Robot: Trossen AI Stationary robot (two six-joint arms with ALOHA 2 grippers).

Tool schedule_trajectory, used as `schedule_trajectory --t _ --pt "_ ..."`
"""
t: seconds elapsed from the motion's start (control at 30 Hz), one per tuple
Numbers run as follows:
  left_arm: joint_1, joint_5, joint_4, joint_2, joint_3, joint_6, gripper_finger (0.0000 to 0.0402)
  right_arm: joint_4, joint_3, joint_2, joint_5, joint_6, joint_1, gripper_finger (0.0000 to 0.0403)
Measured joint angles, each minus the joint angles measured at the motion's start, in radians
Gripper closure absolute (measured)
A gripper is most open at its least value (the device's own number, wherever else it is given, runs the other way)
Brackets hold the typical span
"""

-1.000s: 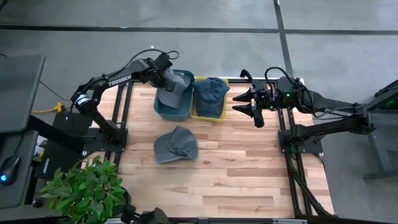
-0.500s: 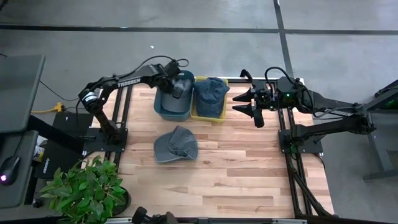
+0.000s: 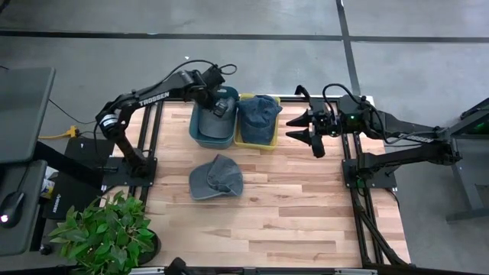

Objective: Pick & Place hat
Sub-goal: Put the gray cap into the blue bin

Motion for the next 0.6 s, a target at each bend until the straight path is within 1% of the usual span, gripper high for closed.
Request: schedule_trajectory --t 0.1,0.27,0.37,0.6 --pt "-0.043 0.0 -0.045 -0.022 0.03 0.011 0.0401 -0.006 0.0 -0.002 -0.021 -0.002 0.0 0.0221" --pt "-0.137 0.002 -0.087 -0.07 0.033 0.012 0.0401 -0.014 0.0 -0.021 -0.03 -0.012 0.001 0.0221" --pt "-0.196 0.027 -0.131 -0.095 0.033 0.012 0.0401 -0.022 0.0 -0.044 -0.032 -0.027 0.001 0.0221" --pt "-0.349 0.041 -0.144 -0.119 0.033 0.011 0.0401 -0.069 0.0 -0.099 -0.032 -0.06 0.001 0.0221"
